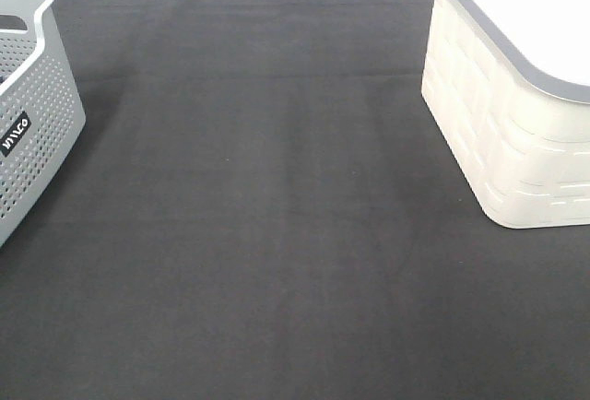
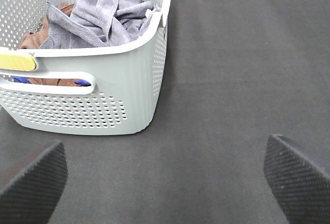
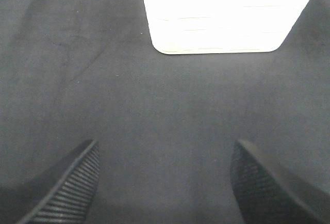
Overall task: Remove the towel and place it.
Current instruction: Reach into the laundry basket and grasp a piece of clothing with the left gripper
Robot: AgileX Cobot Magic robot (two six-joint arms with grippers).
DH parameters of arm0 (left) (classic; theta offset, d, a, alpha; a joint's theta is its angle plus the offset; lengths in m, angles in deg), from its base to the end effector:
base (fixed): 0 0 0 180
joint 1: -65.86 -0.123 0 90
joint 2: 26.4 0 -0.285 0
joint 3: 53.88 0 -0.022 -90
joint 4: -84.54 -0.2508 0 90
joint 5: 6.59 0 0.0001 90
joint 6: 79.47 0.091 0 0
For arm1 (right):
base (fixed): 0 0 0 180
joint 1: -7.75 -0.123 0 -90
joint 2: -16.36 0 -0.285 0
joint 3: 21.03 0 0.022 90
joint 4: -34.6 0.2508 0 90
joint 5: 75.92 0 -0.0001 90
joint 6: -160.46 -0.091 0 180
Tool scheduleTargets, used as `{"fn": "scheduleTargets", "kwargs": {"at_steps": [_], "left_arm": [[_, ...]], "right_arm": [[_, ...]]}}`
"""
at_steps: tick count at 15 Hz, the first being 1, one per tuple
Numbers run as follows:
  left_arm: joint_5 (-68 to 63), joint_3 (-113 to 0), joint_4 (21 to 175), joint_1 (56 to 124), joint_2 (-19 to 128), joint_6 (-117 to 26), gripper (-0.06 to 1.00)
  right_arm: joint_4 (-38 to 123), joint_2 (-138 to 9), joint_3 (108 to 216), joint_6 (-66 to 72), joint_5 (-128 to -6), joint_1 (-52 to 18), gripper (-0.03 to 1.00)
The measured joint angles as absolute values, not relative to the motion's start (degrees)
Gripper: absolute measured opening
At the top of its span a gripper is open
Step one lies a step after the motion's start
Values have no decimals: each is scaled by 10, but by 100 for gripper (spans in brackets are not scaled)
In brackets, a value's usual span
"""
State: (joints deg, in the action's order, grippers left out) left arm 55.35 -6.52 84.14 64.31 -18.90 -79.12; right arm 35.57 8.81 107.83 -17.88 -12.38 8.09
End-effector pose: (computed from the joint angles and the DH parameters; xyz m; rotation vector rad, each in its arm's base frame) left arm -0.0090 0.0003 0.2814 -0.0219 2.0385 0.0291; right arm -0.0028 0.0014 0.2610 -0.0254 2.1330 0.0001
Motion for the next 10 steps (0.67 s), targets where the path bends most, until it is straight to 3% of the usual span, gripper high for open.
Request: {"fn": "scheduleTargets", "kwargs": {"at_steps": [10], "left_arm": [[553,-65,841,643,-189,-791,98]], "right_arm": [[356,88,1078,-179,-124,81,69]]}}
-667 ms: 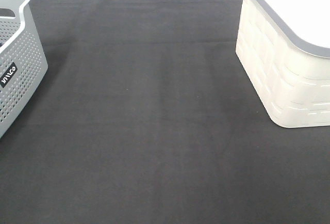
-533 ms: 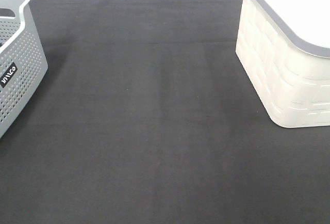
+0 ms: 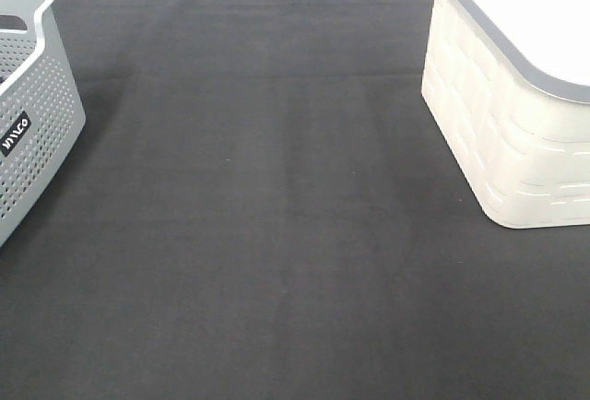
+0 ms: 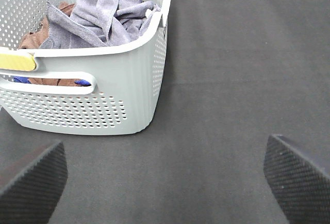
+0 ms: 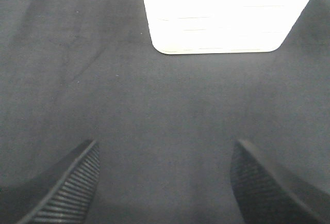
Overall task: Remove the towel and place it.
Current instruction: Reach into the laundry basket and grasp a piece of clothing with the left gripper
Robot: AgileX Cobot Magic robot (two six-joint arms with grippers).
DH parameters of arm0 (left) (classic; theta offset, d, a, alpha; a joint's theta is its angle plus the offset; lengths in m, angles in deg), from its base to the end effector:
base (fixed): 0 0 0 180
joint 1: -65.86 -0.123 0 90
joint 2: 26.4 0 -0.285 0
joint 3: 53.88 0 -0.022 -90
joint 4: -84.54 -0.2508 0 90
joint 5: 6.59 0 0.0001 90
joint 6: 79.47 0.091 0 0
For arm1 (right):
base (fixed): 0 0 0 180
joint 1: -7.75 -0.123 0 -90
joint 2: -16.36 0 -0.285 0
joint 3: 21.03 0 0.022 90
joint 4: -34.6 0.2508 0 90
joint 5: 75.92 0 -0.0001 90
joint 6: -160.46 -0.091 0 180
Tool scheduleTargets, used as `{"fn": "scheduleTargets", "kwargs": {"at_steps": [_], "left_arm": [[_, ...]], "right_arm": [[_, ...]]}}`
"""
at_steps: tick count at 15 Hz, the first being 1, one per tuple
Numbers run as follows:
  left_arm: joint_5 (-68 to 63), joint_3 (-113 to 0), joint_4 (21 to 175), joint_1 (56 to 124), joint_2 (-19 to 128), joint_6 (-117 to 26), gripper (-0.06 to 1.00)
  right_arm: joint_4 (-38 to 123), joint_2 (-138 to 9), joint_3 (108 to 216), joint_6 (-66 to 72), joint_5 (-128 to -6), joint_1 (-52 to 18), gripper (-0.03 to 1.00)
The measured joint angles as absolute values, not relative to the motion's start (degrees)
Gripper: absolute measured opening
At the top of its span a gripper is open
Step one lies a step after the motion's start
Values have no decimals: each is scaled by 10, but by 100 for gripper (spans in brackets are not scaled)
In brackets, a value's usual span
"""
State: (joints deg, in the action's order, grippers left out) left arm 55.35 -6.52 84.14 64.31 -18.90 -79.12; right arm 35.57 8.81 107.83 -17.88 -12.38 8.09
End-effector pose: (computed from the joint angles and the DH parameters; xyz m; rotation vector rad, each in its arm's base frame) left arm -0.0090 0.0003 0.2814 -0.0219 2.0385 0.0291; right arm -0.0028 0.0014 0.2610 -0.0254 2.1330 0.0001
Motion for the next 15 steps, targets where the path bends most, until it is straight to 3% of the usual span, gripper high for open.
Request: {"fn": "scheduleTargets", "kwargs": {"at_steps": [15], "left_arm": [[553,-65,841,643,-189,-791,98]], "right_arm": [[356,88,1078,-179,-124,81,69]]}}
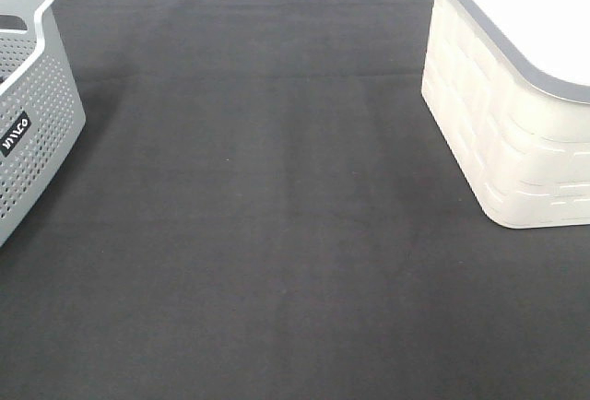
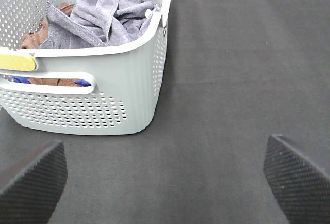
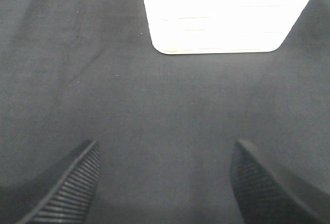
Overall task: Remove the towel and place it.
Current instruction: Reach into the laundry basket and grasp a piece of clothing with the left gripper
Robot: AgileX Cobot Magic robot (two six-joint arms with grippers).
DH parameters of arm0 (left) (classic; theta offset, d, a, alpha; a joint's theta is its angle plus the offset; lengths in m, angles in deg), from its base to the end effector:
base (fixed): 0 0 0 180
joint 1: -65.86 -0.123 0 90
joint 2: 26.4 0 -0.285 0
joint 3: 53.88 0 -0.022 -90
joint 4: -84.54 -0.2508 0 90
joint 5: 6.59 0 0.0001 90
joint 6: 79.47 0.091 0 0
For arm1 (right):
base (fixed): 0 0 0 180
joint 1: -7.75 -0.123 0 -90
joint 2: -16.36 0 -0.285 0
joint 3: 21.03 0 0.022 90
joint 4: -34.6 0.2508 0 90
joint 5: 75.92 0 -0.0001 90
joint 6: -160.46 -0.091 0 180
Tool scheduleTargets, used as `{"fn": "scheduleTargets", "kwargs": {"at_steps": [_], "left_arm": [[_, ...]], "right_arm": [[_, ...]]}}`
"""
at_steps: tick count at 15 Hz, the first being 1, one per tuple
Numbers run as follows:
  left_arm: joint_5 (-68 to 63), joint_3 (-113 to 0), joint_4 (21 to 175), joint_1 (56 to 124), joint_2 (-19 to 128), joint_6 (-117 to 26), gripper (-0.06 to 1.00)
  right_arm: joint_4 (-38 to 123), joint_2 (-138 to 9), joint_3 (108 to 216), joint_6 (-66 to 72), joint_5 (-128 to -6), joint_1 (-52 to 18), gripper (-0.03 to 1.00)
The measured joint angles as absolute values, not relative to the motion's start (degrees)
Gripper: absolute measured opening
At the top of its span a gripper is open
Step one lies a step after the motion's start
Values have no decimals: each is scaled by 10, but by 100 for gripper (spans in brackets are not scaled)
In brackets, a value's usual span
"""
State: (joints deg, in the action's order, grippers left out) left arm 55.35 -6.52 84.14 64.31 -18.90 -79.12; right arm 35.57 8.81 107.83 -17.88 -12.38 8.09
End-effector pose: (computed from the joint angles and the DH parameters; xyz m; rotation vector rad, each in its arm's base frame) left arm -0.0090 0.0003 0.2814 -0.0219 2.0385 0.0291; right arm -0.0028 0.0014 0.2610 -0.0254 2.1330 0.0001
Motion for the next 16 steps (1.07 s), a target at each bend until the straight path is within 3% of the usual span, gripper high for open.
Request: {"fn": "scheduleTargets", "kwargs": {"at_steps": [16], "left_arm": [[553,-65,841,643,-189,-791,98]], "right_arm": [[356,88,1078,-179,-124,81,69]]}}
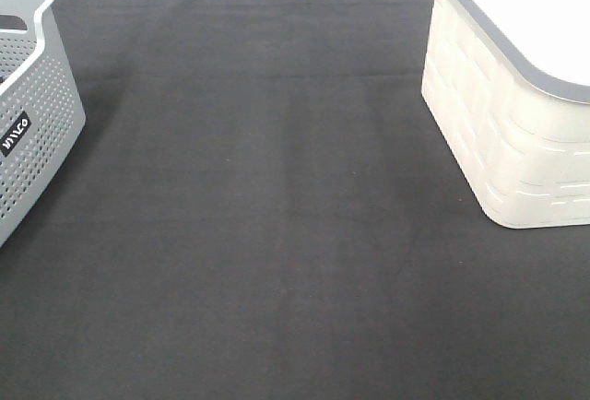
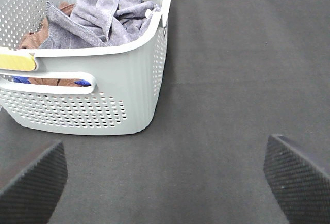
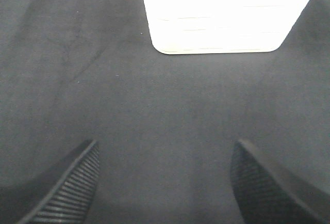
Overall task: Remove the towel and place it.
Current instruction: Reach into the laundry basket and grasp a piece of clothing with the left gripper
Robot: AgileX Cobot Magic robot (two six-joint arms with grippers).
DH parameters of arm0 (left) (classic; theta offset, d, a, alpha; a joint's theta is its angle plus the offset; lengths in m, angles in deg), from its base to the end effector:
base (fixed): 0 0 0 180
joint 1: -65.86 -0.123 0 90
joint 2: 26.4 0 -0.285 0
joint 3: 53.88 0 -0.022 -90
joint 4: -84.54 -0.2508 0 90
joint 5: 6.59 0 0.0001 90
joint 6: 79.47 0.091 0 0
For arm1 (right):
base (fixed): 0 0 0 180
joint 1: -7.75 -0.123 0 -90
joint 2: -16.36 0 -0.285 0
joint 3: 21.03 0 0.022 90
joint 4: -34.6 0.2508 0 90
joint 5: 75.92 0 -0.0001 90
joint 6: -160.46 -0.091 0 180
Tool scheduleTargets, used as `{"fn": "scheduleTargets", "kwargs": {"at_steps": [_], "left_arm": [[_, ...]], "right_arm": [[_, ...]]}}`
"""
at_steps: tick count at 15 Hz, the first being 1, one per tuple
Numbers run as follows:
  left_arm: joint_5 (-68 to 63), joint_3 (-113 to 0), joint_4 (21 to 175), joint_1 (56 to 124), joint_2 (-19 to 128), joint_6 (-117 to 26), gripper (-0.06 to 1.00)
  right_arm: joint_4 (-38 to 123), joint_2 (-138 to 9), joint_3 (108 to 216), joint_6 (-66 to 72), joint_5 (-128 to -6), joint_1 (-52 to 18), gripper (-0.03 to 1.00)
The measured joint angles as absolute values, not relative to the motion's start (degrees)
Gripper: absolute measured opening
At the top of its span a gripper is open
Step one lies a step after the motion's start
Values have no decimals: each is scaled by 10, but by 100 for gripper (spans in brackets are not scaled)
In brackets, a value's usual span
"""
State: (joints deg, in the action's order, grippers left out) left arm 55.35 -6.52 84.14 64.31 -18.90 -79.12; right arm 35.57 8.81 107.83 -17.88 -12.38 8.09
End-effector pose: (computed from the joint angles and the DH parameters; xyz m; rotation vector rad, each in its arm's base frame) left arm -0.0090 0.0003 0.2814 -0.0219 2.0385 0.0291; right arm -0.0028 0.0014 0.2610 -0.0254 2.1330 0.0001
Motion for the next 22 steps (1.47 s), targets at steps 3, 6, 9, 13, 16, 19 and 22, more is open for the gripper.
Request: {"fn": "scheduleTargets", "kwargs": {"at_steps": [3,6,9,13,16,19,22], "left_arm": [[553,-65,841,643,-189,-791,98],[553,-65,841,643,-189,-791,98],[553,-65,841,643,-189,-791,98],[553,-65,841,643,-189,-783,98],[553,-69,841,643,-189,-722,98],[557,-123,845,643,-127,-711,98],[602,-206,845,643,6,-704,98]], "right_arm": [[356,88,1078,-179,-124,81,69],[356,88,1078,-179,-124,81,69],[356,88,1078,-179,-124,81,69],[356,88,1078,-179,-124,81,69],[356,88,1078,-179,-124,81,69],[356,88,1078,-179,-124,81,69],[356,88,1078,-179,-124,81,69]]}}
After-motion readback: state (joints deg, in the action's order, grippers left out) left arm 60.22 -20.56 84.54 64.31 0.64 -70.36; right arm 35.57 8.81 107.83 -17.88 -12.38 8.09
